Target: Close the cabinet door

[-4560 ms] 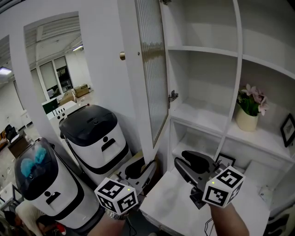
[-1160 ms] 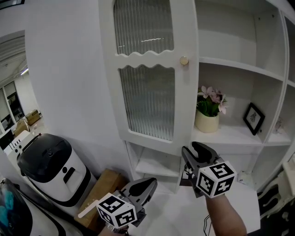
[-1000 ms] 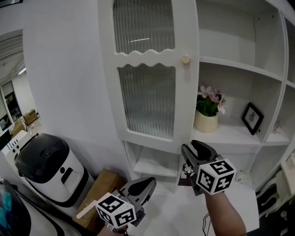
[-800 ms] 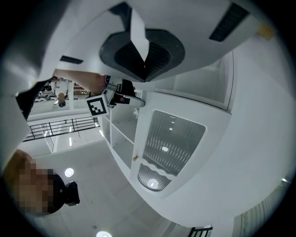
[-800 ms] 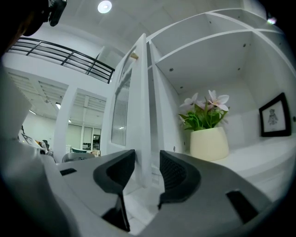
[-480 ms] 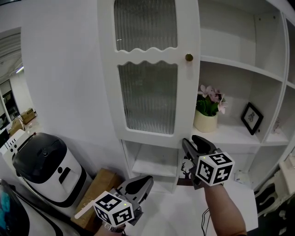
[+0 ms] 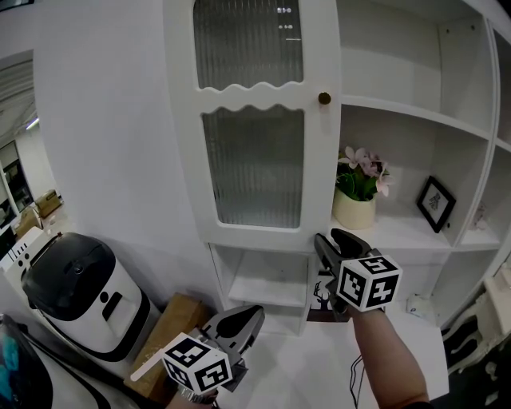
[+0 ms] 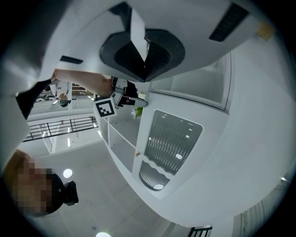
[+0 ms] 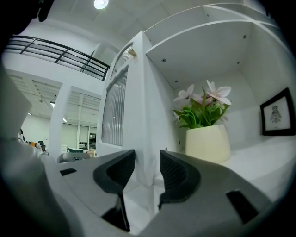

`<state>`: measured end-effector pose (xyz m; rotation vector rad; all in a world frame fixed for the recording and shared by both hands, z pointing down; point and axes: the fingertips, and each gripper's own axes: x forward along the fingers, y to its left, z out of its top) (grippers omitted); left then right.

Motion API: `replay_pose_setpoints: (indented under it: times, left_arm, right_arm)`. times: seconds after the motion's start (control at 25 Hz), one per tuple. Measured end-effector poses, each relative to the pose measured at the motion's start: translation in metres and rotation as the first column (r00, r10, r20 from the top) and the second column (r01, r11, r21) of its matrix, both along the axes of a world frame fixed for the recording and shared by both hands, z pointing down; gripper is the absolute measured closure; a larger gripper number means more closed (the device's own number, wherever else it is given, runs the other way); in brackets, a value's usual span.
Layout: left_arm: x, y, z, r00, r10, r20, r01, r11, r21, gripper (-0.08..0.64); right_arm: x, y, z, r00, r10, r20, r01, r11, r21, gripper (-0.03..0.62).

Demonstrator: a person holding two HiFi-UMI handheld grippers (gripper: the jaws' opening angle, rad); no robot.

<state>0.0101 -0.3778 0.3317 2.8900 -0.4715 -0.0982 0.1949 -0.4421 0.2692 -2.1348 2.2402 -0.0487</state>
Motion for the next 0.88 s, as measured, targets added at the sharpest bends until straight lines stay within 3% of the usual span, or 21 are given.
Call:
replay_pose_setpoints:
  times: [0.52, 0.6, 0.72, 0.88]
  left_arm:
    - [0.000, 0.012, -0.005, 0.999, -0.039, -0.004, 0.039, 0.999, 0.010, 0.554]
    - [-0.002, 0.016, -0.006, 0.998, -0.054, -0.009, 0.054, 0.998, 0.010, 0.554]
    - [-0.006, 0.020, -0.009, 0.996, -0.089, -0.022, 0.089, 0.996, 0.007, 0.554]
    - [-0.004, 0.030, -0.010, 0.992, -0.120, -0.031, 0.120, 0.993, 0.002, 0.554]
  right_arm:
    - [0.002, 0.001, 0.002, 0.999, -0.034, 0.025, 0.034, 0.999, -0.017, 0.431]
    - [0.000, 0.005, 0.003, 0.999, -0.042, 0.011, 0.042, 0.999, -0.024, 0.460]
    - [-0.006, 0.014, 0.004, 0.997, -0.080, 0.001, 0.080, 0.997, -0.020, 0.563]
    - [-0.013, 0.033, 0.010, 0.985, -0.175, -0.009, 0.175, 0.984, -0.024, 0.572]
